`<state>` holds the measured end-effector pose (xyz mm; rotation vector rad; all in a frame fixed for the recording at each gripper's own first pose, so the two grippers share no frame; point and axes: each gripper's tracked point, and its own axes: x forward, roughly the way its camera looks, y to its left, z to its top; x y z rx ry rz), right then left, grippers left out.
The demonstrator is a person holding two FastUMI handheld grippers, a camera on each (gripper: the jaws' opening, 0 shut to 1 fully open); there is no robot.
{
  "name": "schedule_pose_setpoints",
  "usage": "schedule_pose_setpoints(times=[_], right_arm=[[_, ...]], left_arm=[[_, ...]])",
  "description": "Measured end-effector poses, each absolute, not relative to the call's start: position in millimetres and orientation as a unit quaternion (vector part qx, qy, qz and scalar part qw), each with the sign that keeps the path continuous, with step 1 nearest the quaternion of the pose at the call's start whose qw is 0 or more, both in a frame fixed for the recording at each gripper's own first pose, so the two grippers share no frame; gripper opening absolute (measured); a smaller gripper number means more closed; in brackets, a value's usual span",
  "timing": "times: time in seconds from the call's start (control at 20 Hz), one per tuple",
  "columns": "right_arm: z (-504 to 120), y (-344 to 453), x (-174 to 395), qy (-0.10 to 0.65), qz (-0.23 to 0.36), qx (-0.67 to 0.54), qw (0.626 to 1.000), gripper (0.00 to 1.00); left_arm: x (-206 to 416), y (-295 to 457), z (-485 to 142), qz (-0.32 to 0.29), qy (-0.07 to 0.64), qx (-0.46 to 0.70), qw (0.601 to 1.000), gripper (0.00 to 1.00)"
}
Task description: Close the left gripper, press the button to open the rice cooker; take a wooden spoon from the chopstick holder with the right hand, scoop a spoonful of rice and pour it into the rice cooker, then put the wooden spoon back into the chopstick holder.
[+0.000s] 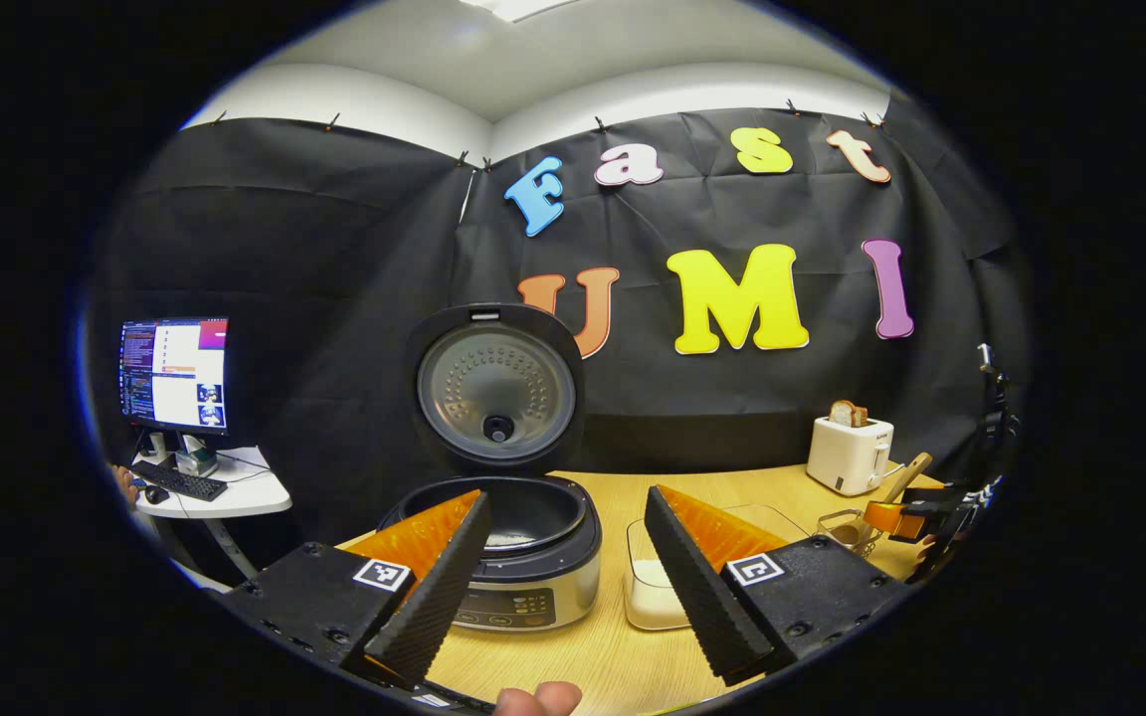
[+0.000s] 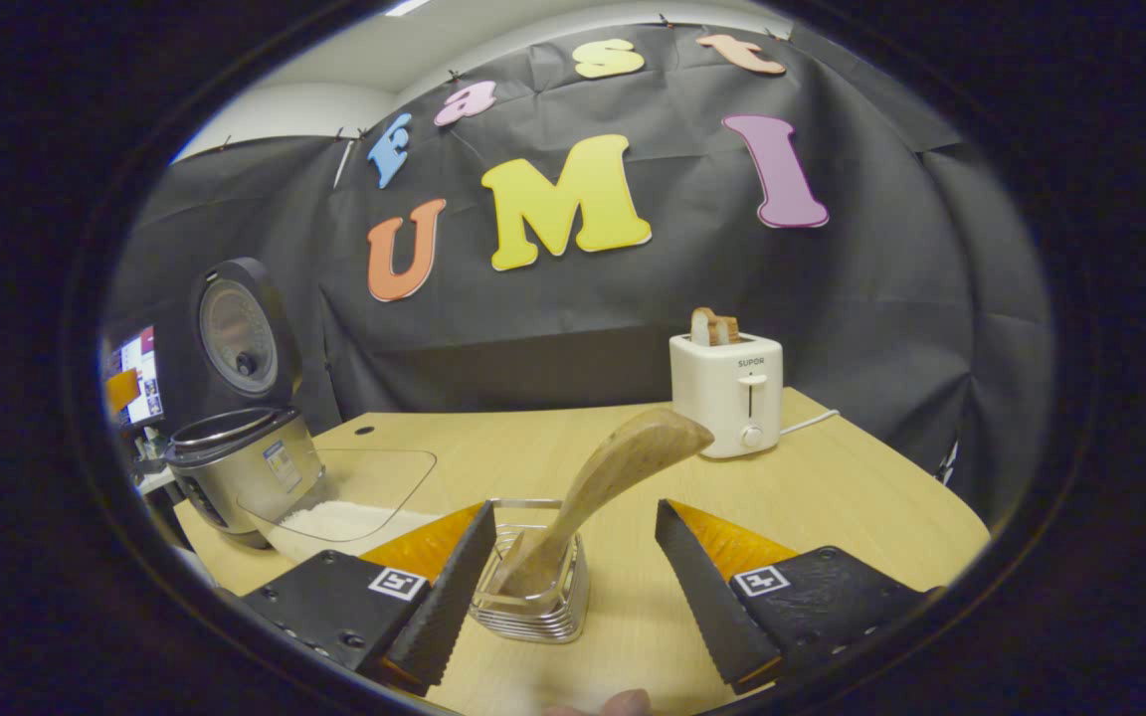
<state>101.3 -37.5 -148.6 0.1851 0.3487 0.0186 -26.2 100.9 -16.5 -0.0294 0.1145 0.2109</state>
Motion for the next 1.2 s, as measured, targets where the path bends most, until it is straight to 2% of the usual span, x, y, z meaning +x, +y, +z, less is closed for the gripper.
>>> schedule_pose_setpoints(times=[0.15,0.2,0.45,0.5,0.6,0.65,0.7,0.9,0.95,1.0,1.2], right_arm=[[-153,-39,114,0.178,0.002,0.101,0.979,0.92],[-155,-37,116,0.183,0.004,0.106,0.977,0.89],[-158,-30,123,0.198,0.008,0.109,0.974,0.55],[-157,-31,124,0.195,0.005,0.108,0.975,0.47],[-153,-32,125,0.193,-0.003,0.103,0.976,0.31],[-154,-32,128,0.195,-0.005,0.101,0.976,0.26],[-152,-29,125,0.197,0.000,0.106,0.975,0.26],[-142,-16,127,0.191,0.017,0.100,0.976,0.06],[-141,-15,130,0.193,0.017,0.094,0.977,0.06],[-142,-12,129,0.193,0.019,0.090,0.977,0.00],[-119,-15,128,0.175,0.016,0.085,0.981,0.00]], left_arm=[[-27,100,-16,0.099,0.053,-0.013,0.994,0.99],[-27,101,-16,0.097,0.055,-0.009,0.994,0.99],[-26,104,-17,0.094,0.057,0.001,0.994,0.99],[-26,105,-18,0.094,0.058,0.002,0.994,0.95],[-26,109,-20,0.097,0.061,0.004,0.993,0.99],[-27,110,-21,0.098,0.064,0.004,0.993,0.99],[-26,110,-22,0.098,0.066,0.004,0.993,0.99],[-29,110,-20,0.092,0.065,0.005,0.994,0.99],[-29,111,-18,0.093,0.064,0.008,0.994,0.99],[-30,112,-17,0.095,0.061,0.010,0.994,0.99],[-32,117,-12,0.097,0.053,-0.002,0.994,0.99]])
